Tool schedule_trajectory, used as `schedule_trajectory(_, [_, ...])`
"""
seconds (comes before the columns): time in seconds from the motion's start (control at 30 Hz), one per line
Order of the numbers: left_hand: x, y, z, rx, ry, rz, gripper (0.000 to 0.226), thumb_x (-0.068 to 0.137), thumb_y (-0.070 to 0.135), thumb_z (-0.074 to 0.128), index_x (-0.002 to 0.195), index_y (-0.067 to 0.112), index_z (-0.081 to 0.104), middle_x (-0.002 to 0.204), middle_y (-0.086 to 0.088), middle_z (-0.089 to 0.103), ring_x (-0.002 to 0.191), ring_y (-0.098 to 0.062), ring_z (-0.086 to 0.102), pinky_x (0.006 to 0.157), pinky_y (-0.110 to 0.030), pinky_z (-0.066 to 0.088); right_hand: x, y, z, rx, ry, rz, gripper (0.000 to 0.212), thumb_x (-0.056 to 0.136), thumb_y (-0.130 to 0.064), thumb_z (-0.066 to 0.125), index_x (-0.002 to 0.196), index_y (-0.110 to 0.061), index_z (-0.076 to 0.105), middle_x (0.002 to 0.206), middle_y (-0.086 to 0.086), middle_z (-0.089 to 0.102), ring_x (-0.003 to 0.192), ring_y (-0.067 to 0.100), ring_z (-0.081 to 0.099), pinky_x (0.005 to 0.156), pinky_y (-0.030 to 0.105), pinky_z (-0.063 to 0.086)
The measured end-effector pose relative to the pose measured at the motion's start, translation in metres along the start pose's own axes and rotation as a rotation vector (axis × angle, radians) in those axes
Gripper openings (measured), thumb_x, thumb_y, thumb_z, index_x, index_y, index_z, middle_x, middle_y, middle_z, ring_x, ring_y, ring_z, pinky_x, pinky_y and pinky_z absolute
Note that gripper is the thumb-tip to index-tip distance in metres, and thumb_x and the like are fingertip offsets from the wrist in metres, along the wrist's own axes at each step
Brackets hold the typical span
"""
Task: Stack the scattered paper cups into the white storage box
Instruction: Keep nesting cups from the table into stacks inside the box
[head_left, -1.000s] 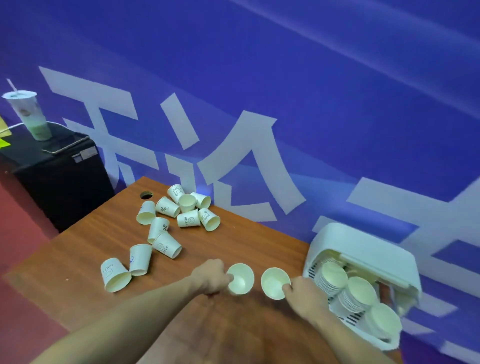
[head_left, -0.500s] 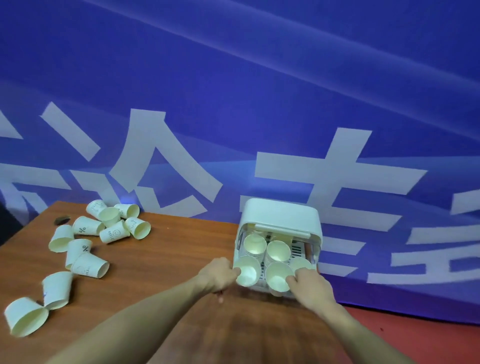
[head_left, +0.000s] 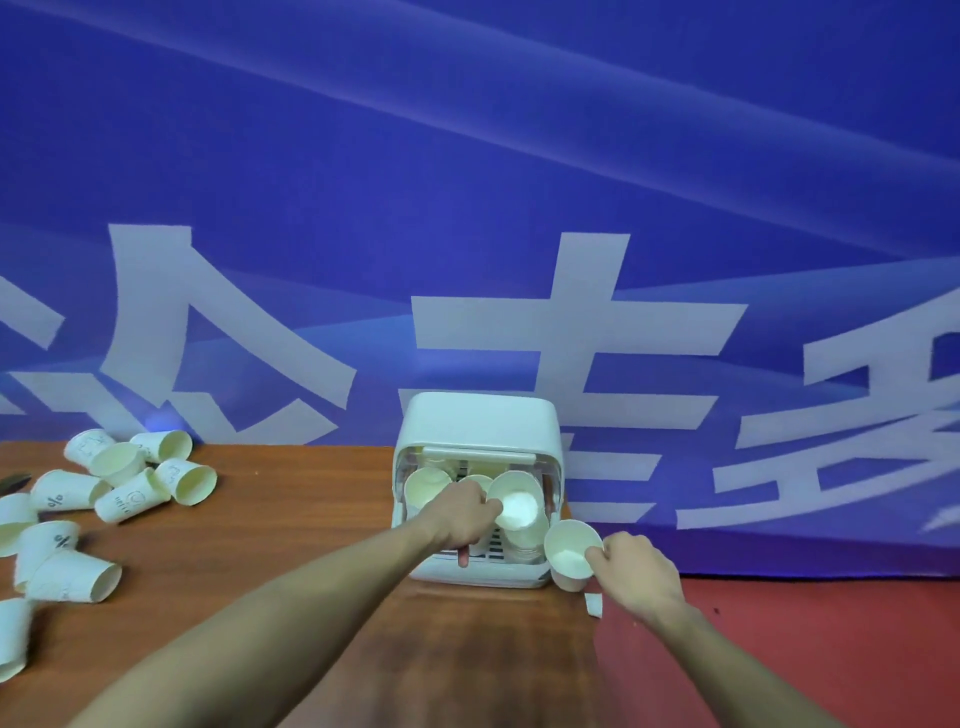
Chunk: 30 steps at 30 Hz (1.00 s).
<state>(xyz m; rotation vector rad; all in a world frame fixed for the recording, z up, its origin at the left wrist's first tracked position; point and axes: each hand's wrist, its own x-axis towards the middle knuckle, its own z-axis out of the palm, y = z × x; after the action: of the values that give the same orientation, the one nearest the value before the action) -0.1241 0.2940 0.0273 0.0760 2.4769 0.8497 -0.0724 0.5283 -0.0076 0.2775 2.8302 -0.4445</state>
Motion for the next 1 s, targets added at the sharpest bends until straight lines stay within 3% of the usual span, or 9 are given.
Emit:
schedule_trajectory(0.27, [0.037,0.006,0.022,0.039,-0.072,-0.059,0.032,0.09,0.027,0.037,0.063,0.01,0.041,0.049,-0.009,0.043,0.04,-0.027,0.06,0.045,-0.024,0.033,0.032,0.024,0.006,-0.007,-0.063,0.038,0.03,0.089,-0.034,0.041,0.064,-0.018,0.042,0.064,-0.004,0.049,0.061,0.017,0.048,0.052,0.026,0.035])
schedule_trajectory(0.4, [0.051,0.002,0.03,0.045,-0.125,-0.103,0.032,0.09,0.024,0.036,0.066,0.005,0.046,0.051,-0.012,0.048,0.041,-0.03,0.06,0.039,-0.021,0.031,0.043,0.032,0.012,0.011,-0.068,0.046,0.032,0.089,-0.032,0.042,0.061,-0.017,0.037,0.062,-0.003,0.044,0.063,0.021,0.046,0.05,0.026,0.031])
schedule_trajectory(0.6, [0.067,0.005,0.044,0.067,-0.148,-0.134,0.027,0.088,0.021,0.04,0.069,0.004,0.05,0.06,-0.012,0.053,0.047,-0.036,0.064,0.038,-0.021,0.033,0.055,0.036,0.023,0.054,-0.107,0.065,0.03,0.088,-0.035,0.044,0.065,-0.016,0.049,0.07,0.001,0.055,0.071,0.024,0.055,0.059,0.028,0.039])
schedule_trajectory(0.73, [0.068,0.008,0.05,0.173,-0.138,-0.087,0.039,0.096,0.028,0.04,0.063,0.01,0.044,0.055,-0.005,0.048,0.059,-0.032,0.069,0.043,-0.026,0.039,0.058,0.036,0.025,0.068,-0.102,0.066,0.03,0.089,-0.035,0.044,0.066,-0.016,0.05,0.072,0.002,0.057,0.073,0.025,0.056,0.062,0.029,0.041])
schedule_trajectory(0.87, [0.067,0.008,0.048,0.239,-0.105,-0.086,0.045,0.097,0.036,0.04,0.06,0.011,0.044,0.054,-0.005,0.049,0.055,-0.032,0.068,0.049,-0.028,0.043,0.059,0.034,0.016,0.097,-0.061,0.067,0.034,0.089,-0.034,0.044,0.06,-0.018,0.04,0.067,0.002,0.051,0.068,0.025,0.051,0.06,0.03,0.04])
schedule_trajectory(1.0, [0.059,0.006,0.043,0.23,-0.099,-0.126,0.04,0.095,0.04,0.04,0.069,0.01,0.05,0.061,-0.004,0.054,0.041,-0.025,0.062,0.057,-0.029,0.046,0.055,0.028,0.004,0.12,0.034,0.04,0.032,0.089,-0.032,0.043,0.06,-0.018,0.039,0.067,0.003,0.051,0.067,0.026,0.051,0.06,0.032,0.04])
